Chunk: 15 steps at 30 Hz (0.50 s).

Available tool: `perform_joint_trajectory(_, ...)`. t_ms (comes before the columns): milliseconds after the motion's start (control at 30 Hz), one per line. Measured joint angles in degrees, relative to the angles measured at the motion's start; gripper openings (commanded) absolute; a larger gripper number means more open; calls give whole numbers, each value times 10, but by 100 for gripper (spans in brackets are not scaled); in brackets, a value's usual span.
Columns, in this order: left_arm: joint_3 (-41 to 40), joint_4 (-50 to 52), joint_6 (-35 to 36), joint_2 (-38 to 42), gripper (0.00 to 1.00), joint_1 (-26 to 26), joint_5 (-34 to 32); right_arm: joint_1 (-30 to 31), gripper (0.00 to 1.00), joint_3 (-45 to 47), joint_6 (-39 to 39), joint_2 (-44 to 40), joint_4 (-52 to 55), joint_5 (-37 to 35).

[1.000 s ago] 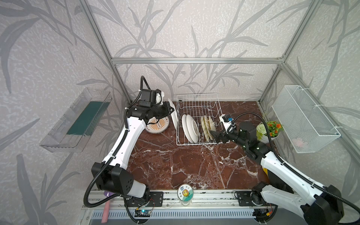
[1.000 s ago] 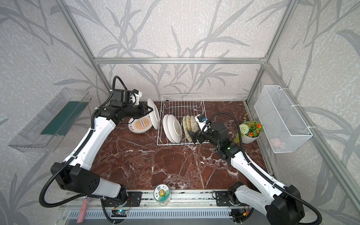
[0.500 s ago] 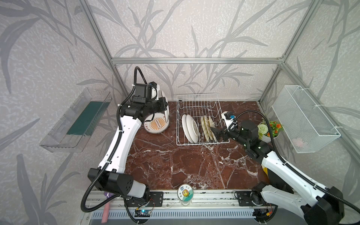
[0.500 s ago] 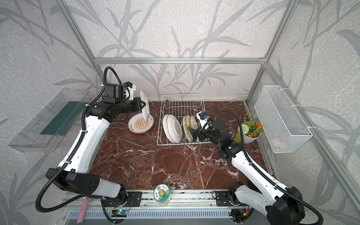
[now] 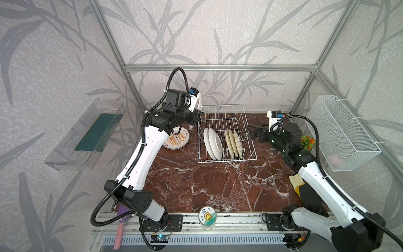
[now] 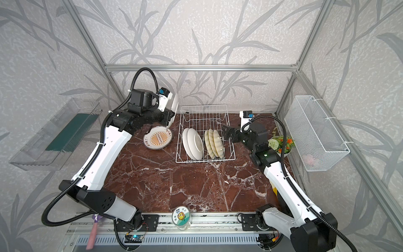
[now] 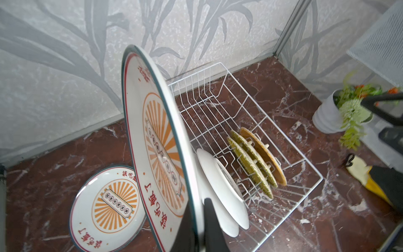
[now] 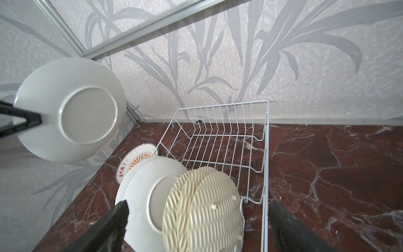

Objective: Unload the plates from the dish rack
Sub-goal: Place the plate on the plate.

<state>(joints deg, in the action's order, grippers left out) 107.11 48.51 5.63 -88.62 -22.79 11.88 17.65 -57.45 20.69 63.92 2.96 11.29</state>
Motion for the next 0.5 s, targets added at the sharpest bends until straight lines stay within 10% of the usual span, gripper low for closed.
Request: perform_joint_trajectory(500, -158, -140, 326, 20, 0, -130, -127, -2, 99, -125, 150, 82, 49, 1)
